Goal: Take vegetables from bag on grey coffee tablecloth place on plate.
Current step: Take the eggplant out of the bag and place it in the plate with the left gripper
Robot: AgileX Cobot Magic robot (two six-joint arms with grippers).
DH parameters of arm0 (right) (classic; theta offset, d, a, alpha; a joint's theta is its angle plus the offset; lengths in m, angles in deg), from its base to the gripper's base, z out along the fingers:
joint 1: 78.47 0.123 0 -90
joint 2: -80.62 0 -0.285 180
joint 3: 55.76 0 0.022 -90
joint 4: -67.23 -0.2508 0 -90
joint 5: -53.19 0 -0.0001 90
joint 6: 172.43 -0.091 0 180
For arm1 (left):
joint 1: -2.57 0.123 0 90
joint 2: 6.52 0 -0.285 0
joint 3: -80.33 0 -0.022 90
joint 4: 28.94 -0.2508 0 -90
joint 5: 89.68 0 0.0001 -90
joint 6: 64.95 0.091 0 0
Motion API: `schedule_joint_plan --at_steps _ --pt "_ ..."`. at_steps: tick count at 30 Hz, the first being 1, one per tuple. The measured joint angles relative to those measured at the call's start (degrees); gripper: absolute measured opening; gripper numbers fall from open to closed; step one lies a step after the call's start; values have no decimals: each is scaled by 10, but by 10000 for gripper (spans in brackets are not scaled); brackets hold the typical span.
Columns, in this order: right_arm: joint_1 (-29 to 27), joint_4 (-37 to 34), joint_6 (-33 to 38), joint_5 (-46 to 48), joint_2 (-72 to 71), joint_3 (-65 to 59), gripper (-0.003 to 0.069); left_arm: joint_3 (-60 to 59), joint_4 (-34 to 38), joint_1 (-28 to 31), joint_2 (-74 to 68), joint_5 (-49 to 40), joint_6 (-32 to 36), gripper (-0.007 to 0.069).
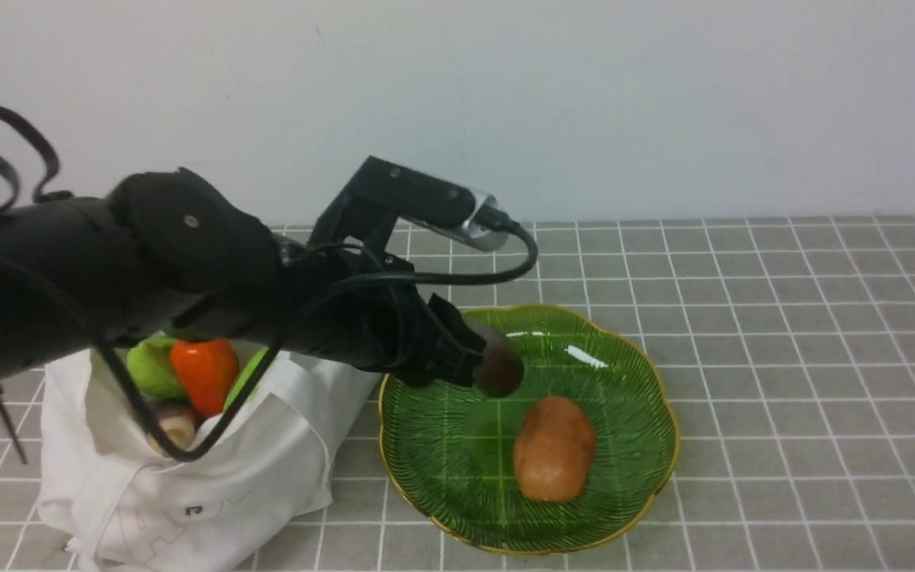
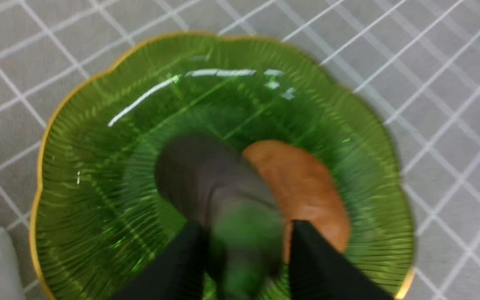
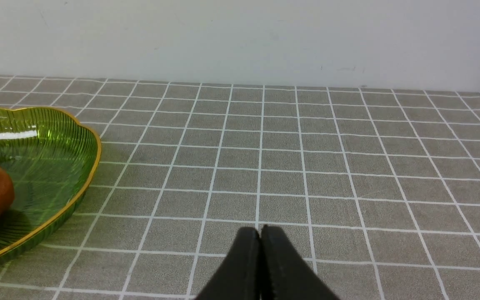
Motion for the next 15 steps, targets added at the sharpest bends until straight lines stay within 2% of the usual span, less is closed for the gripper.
schedule_joint_plan --at_steps 2,8,12,14,15 --pt "0 0 0 0 0 0 -15 6 0 0 -21 0 2 378" --pt "0 0 0 0 0 0 -15 8 0 0 -29 -14 4 555" --pt "0 0 0 0 0 0 -15 8 -9 0 -17 -19 4 572" --pt "0 0 0 0 0 0 -15 16 -29 0 10 -30 -3 529" --pt "0 0 0 0 0 0 -15 20 -41 0 30 -35 -11 484"
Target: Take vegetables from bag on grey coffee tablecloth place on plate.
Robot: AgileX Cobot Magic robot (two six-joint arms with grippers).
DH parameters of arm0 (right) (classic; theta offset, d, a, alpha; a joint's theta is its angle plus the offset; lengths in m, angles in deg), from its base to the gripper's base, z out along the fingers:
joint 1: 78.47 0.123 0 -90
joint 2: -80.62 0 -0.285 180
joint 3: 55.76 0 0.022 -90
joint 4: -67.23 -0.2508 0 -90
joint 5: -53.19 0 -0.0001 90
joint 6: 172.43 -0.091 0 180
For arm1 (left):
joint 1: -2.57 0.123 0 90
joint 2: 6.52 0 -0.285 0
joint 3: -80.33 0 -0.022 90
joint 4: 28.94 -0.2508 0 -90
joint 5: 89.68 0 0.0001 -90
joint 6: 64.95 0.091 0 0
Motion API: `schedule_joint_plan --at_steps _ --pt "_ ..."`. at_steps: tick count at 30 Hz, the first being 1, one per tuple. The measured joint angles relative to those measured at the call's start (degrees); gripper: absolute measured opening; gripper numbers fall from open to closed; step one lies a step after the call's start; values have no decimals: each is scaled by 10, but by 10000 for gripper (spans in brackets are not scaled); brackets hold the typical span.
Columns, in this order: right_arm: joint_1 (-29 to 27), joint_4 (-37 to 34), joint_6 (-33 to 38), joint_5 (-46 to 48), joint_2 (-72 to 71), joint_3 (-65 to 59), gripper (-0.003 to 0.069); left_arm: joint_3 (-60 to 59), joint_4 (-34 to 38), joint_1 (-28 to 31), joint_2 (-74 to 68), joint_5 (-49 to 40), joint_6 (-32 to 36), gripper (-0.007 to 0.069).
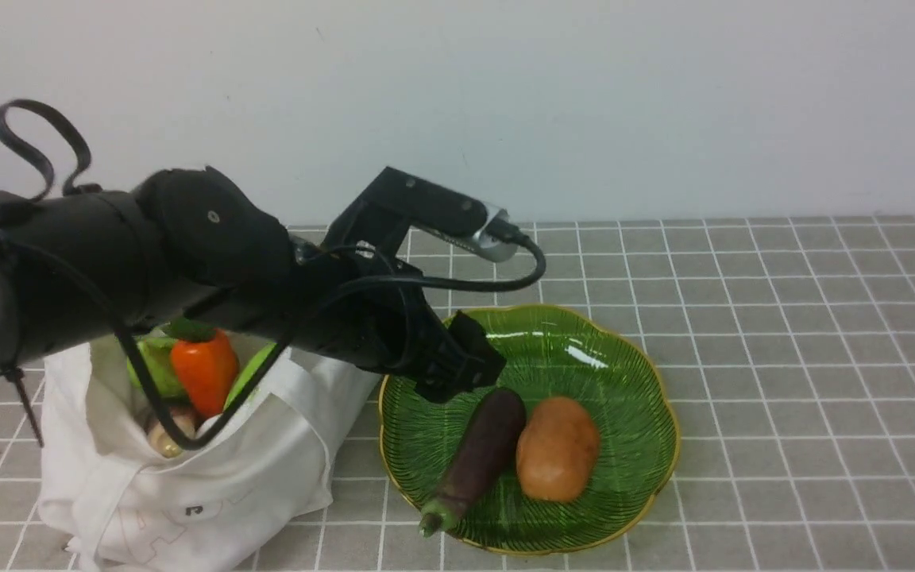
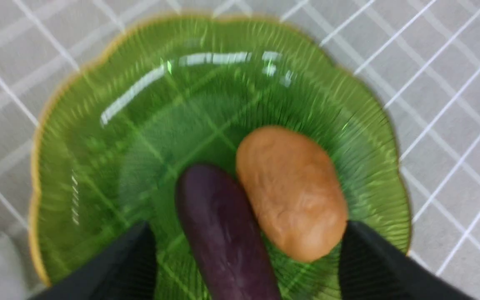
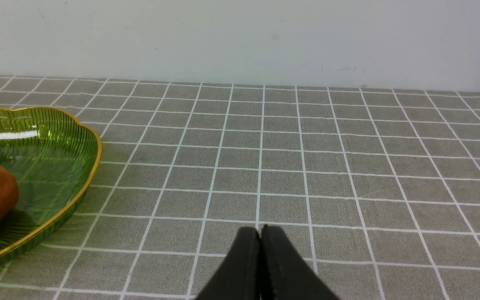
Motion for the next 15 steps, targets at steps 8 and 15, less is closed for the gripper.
schedule_joint_plan --at_steps 8,15 --pt "0 -1 0 0 0 0 -15 12 -104 0 179 -59 -98 30" --pt "0 -1 0 0 0 0 -15 12 -176 0 311 -76 -195 -5"
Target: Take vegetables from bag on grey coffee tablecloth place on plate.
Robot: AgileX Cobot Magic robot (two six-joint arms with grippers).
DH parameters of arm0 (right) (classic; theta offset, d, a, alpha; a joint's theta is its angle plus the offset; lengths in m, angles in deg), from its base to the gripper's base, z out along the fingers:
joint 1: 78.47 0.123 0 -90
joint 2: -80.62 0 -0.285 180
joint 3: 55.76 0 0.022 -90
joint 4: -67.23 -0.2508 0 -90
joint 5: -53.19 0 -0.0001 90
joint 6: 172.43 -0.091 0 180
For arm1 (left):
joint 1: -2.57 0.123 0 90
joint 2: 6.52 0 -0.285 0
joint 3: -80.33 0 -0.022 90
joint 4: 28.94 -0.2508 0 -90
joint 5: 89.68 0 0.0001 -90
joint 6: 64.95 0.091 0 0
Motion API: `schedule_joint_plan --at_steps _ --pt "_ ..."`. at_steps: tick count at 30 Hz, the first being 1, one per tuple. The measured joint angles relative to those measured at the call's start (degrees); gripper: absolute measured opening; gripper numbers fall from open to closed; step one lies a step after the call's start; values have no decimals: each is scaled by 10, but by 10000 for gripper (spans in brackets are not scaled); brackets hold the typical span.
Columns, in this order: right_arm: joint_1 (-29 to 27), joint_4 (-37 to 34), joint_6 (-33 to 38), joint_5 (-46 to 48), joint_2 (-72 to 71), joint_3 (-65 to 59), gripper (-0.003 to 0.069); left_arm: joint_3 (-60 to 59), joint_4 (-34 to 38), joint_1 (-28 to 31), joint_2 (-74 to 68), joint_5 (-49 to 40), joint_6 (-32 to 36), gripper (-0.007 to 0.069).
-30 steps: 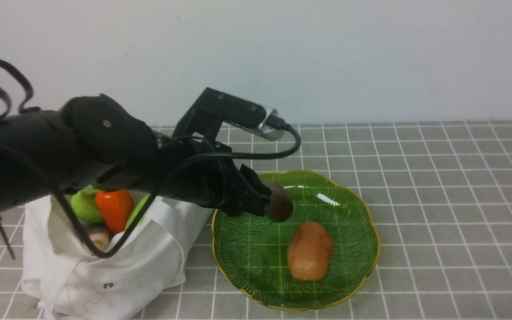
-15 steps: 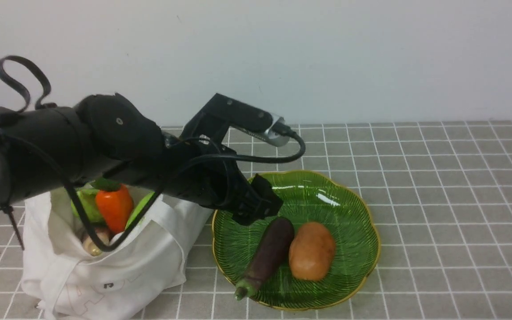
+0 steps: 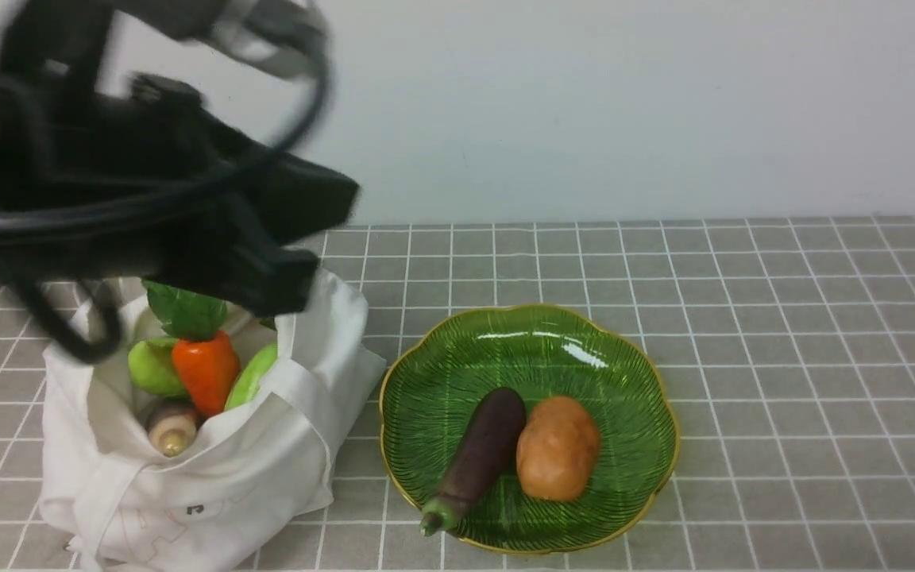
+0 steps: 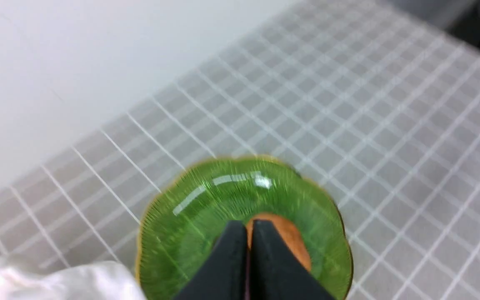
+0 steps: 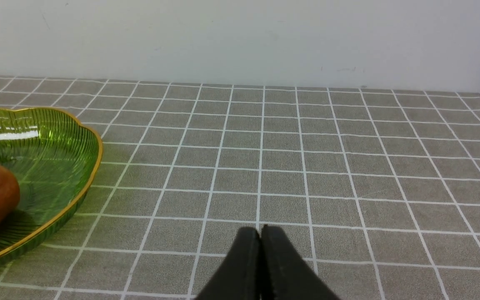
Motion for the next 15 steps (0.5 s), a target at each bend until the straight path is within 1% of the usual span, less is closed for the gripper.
schedule_joint_plan --at_steps 1,2,3,5,6,8,11,12,15 --pt "0 0 0 0 0 0 -15 0 -8 0 15 0 -12 -5" --pt "0 0 0 0 0 0 -15 0 -28 0 45 -2 -42 -5" --pt "0 0 0 0 0 0 -15 0 -38 0 56 -7 -58 -5" --pt "0 0 0 0 0 0 -15 -4 -66 0 82 -11 -86 -5" --pt "0 0 0 0 0 0 -15 -4 -66 0 82 -11 -89 -5" --pt "0 0 0 0 0 0 -15 -21 -113 0 118 -12 -128 -5" --pt "0 0 0 0 0 0 -15 -49 -153 0 154 -13 -166 -5" --pt "0 0 0 0 0 0 -15 -61 -164 0 171 -15 -181 -5" --pt "0 0 0 0 0 0 -15 -71 -169 0 191 -25 -196 -5"
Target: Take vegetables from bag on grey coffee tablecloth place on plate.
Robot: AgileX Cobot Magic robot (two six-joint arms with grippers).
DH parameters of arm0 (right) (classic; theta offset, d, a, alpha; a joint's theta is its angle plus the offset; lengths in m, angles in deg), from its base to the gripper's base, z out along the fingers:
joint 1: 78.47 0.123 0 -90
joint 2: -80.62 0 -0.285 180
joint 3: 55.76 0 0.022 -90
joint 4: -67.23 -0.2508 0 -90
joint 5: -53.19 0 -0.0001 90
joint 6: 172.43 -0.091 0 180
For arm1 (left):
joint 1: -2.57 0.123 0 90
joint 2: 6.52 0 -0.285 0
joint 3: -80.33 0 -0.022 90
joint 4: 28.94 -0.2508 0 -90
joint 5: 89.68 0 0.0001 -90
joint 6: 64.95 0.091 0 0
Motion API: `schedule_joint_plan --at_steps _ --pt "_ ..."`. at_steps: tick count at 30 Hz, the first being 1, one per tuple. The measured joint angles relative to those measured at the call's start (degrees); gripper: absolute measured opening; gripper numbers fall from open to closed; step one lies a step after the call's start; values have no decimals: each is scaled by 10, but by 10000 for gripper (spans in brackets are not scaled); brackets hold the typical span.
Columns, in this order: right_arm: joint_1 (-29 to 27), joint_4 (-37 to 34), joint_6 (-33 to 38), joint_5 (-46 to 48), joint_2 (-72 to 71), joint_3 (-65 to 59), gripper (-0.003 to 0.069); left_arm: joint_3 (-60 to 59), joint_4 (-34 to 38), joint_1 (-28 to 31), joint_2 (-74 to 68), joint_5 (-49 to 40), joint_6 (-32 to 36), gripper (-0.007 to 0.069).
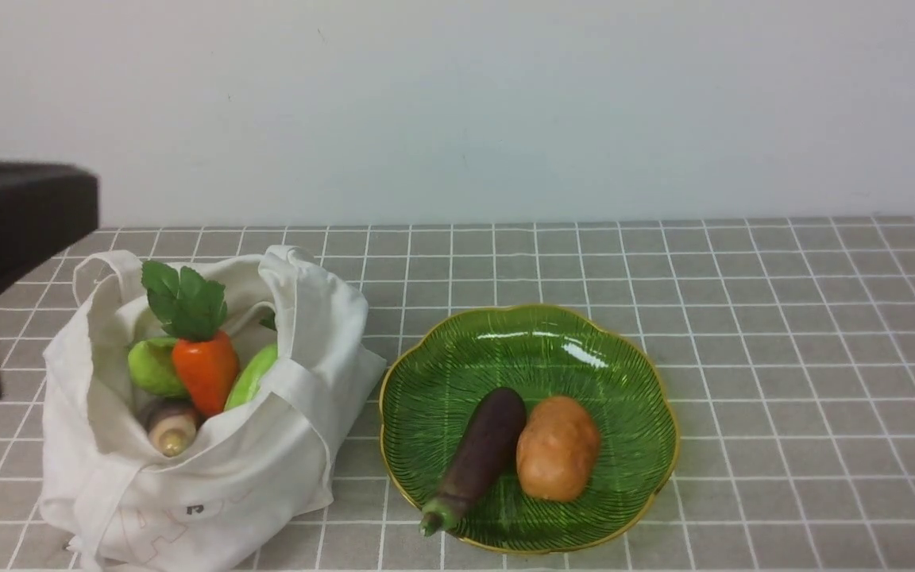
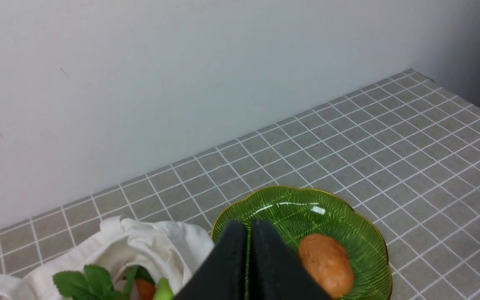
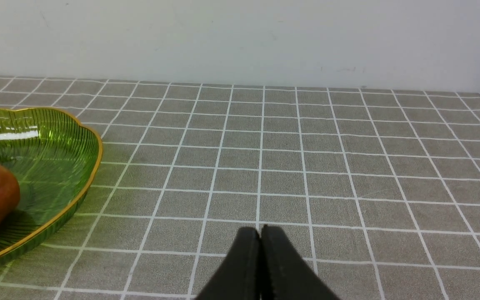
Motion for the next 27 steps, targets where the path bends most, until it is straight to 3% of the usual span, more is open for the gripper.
schedule_joint_plan --at_steps 10,16,21,24,27 --pt "0 0 0 0 0 0 -15 -4 -42 0 27 -10 8 -5" --pt "0 0 0 0 0 0 -15 -7 -117 0 27 -19 -58 -5" --pt "0 0 0 0 0 0 -15 -70 -217 1 55 -13 -177 -5" --pt "0 0 0 0 0 0 -15 -127 -220 18 92 5 -200 -5" --pt "0 0 0 0 0 0 -15 -218 -184 66 152 66 -182 -5"
